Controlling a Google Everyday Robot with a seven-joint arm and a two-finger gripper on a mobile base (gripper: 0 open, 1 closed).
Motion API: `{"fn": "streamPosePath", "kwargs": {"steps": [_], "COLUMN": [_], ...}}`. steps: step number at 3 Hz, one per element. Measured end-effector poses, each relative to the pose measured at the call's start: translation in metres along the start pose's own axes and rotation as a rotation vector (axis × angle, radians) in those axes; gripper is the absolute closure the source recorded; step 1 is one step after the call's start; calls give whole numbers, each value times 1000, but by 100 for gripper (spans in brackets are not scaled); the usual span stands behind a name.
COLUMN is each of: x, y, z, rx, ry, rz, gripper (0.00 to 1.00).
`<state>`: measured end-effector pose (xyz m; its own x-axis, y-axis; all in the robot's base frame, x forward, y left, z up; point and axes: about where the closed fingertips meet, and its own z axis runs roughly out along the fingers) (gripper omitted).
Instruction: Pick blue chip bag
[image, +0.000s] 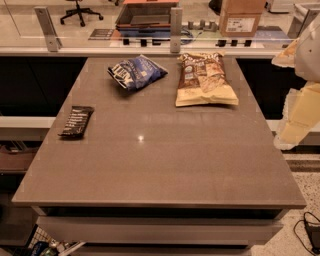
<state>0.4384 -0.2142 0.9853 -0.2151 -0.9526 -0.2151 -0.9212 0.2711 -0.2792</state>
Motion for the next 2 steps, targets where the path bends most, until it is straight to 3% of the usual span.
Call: {"fn": "streamPosePath", "kwargs": {"steps": [1,2], "x": [0,-11], "y": [0,-9], "z": [0,-1], "rx": [0,48], "ry": [0,-78], "rz": [0,9], "gripper": [0,0]}}
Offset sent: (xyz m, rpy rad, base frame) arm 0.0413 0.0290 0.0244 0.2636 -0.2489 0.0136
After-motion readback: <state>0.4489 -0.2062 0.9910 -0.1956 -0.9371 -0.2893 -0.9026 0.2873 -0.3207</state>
